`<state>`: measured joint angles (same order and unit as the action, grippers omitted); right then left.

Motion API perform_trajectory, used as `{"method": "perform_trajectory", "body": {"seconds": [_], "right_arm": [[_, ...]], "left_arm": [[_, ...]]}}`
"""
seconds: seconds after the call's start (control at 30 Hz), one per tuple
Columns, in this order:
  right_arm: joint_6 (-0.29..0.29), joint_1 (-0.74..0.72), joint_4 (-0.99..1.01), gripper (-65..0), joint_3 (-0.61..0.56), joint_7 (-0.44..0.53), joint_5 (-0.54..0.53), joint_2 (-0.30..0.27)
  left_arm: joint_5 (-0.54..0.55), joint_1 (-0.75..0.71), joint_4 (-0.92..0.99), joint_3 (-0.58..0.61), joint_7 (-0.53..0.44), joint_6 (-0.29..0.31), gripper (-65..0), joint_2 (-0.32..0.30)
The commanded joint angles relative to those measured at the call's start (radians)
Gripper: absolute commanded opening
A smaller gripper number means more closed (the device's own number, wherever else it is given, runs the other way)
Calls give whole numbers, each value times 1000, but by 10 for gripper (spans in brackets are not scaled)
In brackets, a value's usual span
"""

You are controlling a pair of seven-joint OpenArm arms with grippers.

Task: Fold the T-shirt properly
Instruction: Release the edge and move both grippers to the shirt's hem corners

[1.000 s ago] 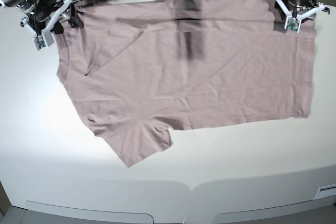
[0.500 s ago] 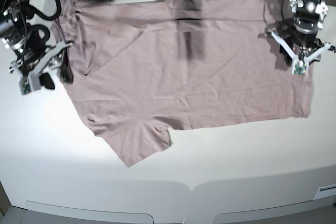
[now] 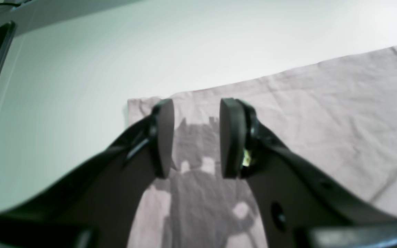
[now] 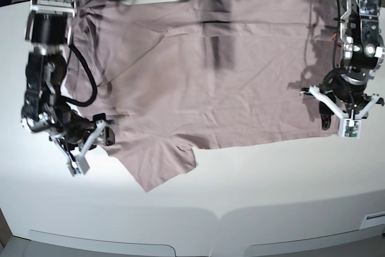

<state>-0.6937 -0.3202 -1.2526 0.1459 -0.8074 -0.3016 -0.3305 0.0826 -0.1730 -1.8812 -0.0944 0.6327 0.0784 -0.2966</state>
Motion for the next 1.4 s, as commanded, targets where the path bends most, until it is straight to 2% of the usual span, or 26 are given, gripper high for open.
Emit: {"method": "perform_trajectory", "body": {"seconds": [0.0, 0.07, 0.2, 0.33, 0.57, 0.7, 0.8, 0.93, 1.0, 1.1, 1.17, 1.37], "right_arm": [[-4, -60, 19, -331, -11, 33, 16, -15], [2, -119, 85, -317, -36, 55, 58, -16], [8, -194, 189, -238, -42, 137, 125, -18], [22, -222, 288, -238, -42, 239, 170, -18], [22, -256, 484, -238, -42, 319, 172, -12], [30, -264, 518, -238, -43, 359, 242, -13], [40, -264, 543, -239, -43, 401, 247, -11], [42, -264, 576, -239, -57, 405, 249, 2], [51, -264, 591, -239, -95, 428, 286, 7], [95, -264, 610, -239, -179, 466, 354, 10], [119, -264, 616, -239, -230, 466, 354, 10], [119, -264, 616, -239, -286, 343, 343, 15]], "left_arm": [[-2, 10, -16, -4, -19, -3, -435, -8], [-2, 10, -16, -4, -19, -3, -435, -8], [-2, 10, -16, -4, -31, -3, -406, -8], [-1, 10, -16, -4, -34, -3, -387, -8], [35, 10, -16, -4, -34, -3, -387, -8], [35, 10, -16, -4, -34, -3, -387, -8], [35, 10, -16, -4, -34, -3, -388, -8], [35, 10, -16, -4, -34, -3, -388, -8], [35, 10, -16, -4, -30, -3, -388, -9], [35, 10, -16, -4, -20, -3, -388, -9], [35, 10, -16, -4, -18, -3, -388, -9], [34, 10, -16, -4, -11, -3, -388, -9]]}}
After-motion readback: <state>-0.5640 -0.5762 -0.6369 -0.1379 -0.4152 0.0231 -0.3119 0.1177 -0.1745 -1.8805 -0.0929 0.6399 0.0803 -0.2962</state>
